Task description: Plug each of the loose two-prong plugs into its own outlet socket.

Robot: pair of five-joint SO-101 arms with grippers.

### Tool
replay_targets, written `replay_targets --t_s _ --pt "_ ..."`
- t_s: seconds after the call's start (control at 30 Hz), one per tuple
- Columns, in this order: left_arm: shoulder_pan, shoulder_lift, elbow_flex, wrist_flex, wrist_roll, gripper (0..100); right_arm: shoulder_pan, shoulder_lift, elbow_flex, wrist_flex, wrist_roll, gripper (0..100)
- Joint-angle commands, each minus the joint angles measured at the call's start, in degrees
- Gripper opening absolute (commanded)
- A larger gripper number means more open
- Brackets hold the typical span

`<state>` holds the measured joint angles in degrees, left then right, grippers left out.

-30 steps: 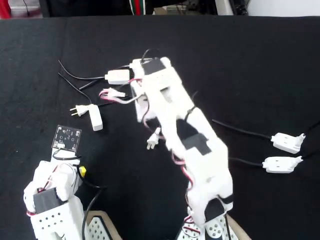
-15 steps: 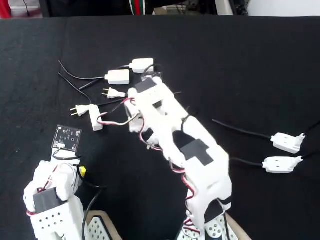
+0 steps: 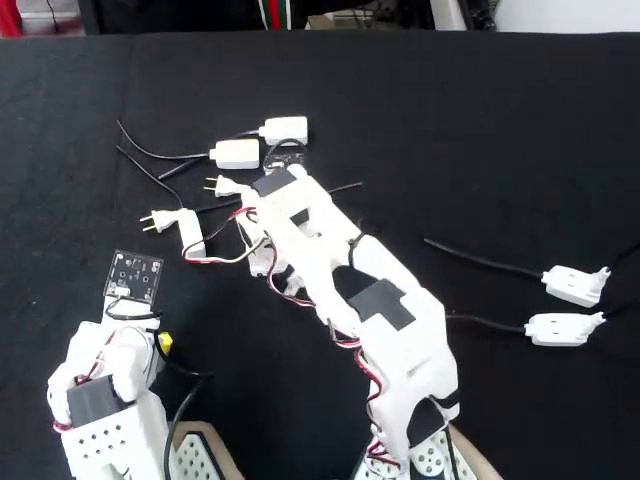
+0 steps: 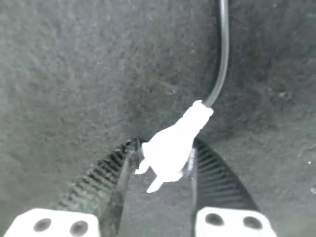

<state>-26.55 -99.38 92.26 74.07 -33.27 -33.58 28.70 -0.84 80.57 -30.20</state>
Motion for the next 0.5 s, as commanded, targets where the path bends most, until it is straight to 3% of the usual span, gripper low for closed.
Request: replay_targets --t_s 0.0,0.17,0.3,0.47 --pt "-0.1 -0.1 -0.6 0.2 -0.5 25 -0.2 -0.5 -0.2 -0.1 2.1 2.5" --pt "-0.1 -0.1 -0.6 0.2 -0.5 25 3.5 -0.4 -1.7 1.4 6.2 1.3" --pt "-0.1 -0.1 -0.6 0.2 -0.5 25 8.0 -0.2 -5.7 5.3 13.8 1.2" --pt "-0.1 -0.1 -0.6 0.2 -0.5 25 9.3 -0.1 -8.9 12.3 30.8 1.2"
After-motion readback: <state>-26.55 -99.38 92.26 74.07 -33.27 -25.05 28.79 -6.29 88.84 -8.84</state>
